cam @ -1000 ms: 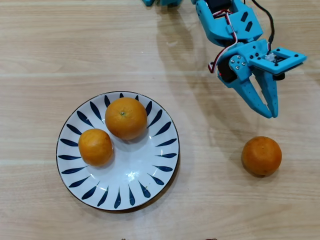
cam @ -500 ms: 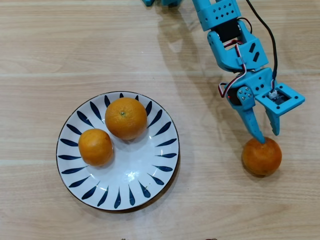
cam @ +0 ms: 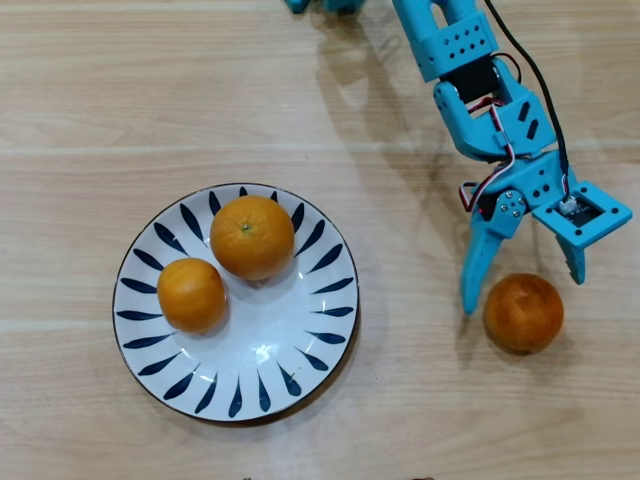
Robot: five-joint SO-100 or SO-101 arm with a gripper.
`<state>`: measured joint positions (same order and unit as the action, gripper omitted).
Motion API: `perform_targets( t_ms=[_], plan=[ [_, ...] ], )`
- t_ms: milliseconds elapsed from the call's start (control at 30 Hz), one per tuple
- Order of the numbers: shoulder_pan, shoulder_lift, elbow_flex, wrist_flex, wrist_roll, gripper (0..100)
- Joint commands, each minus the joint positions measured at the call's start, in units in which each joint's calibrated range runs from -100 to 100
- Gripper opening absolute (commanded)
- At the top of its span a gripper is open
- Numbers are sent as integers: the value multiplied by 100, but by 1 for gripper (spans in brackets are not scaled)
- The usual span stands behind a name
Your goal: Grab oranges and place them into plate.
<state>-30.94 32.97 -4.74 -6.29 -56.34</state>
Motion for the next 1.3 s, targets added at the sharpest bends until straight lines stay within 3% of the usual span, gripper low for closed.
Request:
perform_targets(
  t_ms=[0, 533, 700, 767, 1033, 1167, 1267],
  plan=[
    [-116, 304, -654, -140, -122, 48],
    [-83, 1479, -1550, -140, -268, 47],
    [-75, 1615, -1695, -106, -268, 27],
    [-75, 1615, -1695, -97, -268, 23],
    [-51, 1505, -1686, -72, -205, 23],
    [13, 947, -1604, -3, 140, 23],
    [126, 186, -1487, 891, 396, 23]
  ],
)
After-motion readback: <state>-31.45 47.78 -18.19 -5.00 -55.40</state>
